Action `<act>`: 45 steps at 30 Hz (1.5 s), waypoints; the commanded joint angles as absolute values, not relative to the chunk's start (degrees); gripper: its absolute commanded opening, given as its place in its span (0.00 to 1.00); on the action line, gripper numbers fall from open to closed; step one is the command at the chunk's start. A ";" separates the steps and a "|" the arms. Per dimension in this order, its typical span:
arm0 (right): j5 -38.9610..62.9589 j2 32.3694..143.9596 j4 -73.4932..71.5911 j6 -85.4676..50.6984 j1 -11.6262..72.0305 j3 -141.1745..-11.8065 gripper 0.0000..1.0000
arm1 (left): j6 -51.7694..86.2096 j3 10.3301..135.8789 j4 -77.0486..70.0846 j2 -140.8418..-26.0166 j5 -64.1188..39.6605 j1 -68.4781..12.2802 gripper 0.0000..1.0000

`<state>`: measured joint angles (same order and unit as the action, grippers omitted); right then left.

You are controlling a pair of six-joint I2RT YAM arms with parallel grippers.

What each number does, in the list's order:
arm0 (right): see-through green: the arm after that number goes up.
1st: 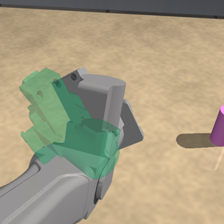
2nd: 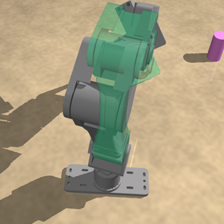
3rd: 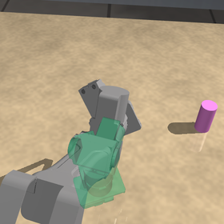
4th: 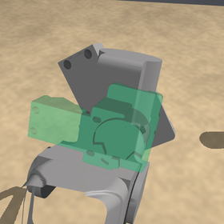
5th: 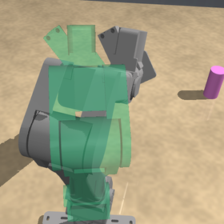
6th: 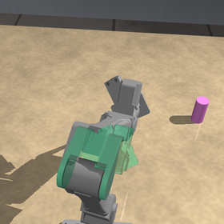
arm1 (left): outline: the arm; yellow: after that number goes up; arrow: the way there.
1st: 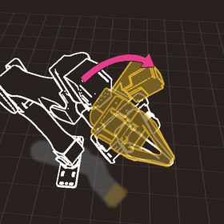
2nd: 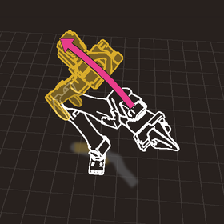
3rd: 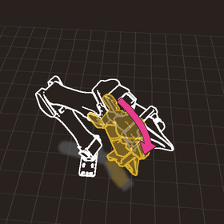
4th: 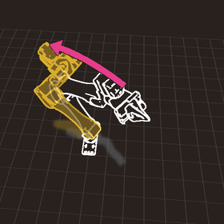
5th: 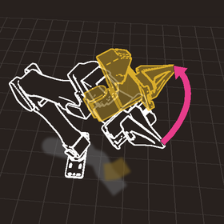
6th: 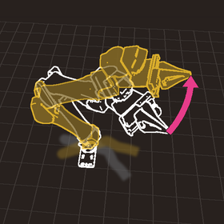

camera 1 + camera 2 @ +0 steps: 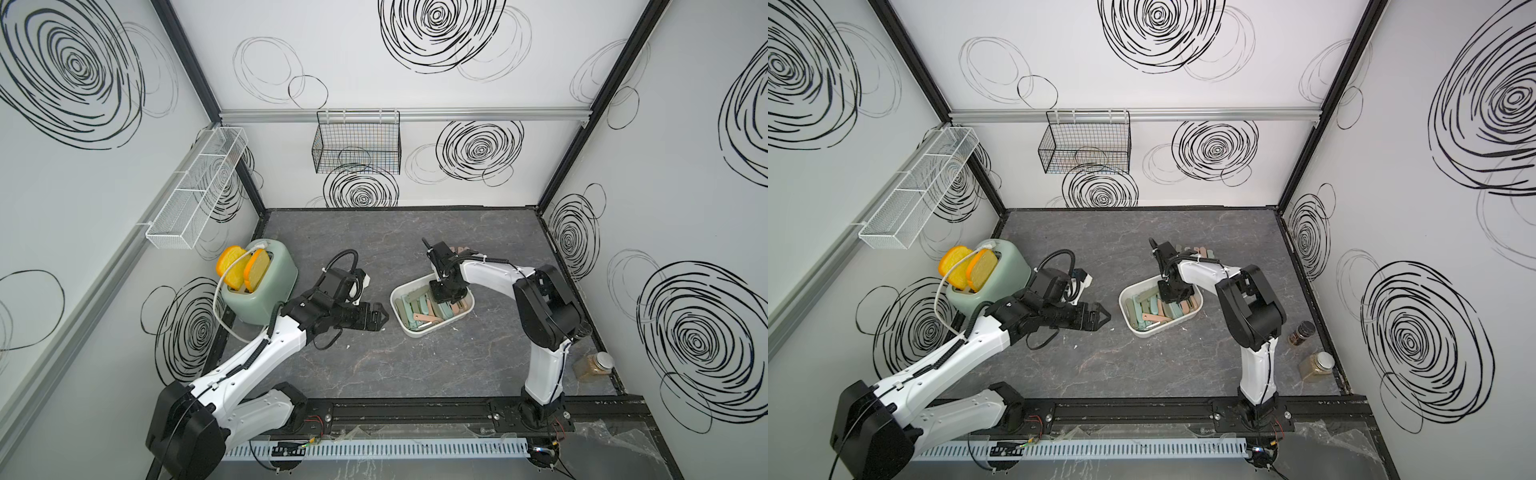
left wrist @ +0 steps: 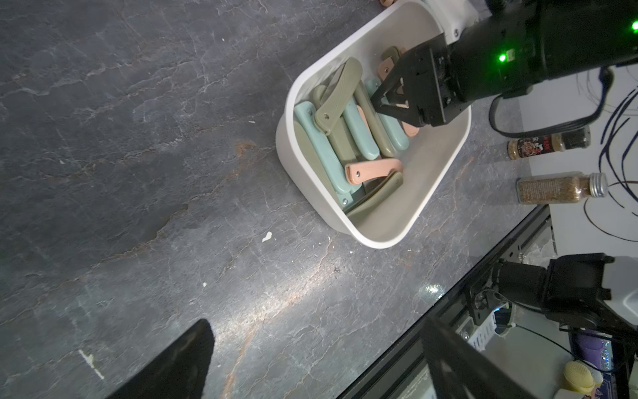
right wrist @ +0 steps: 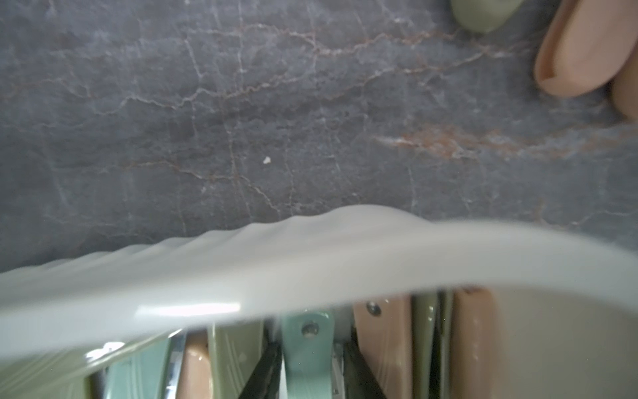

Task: Take the fruit knife out of the storage box
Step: Pick up the fruit knife from the storage box.

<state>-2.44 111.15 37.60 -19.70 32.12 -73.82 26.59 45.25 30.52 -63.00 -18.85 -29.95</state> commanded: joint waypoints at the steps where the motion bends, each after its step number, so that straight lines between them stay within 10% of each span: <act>1: -3.24 113.58 37.08 -19.55 32.20 -73.04 0.35 | 26.72 44.78 30.85 -62.49 -18.09 -29.27 0.98; 14: -2.97 115.09 37.46 -18.84 32.23 -73.17 0.18 | 27.42 45.33 28.33 -65.20 -19.15 -28.74 0.98; 45: -2.81 101.82 45.44 -18.39 27.14 -82.52 0.19 | 27.42 53.73 26.56 -72.81 -20.12 -29.47 0.98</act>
<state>-2.94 104.99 43.35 -18.22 28.80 -81.80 27.22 51.40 28.42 -72.07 -19.49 -29.23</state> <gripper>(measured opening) 0.237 0.979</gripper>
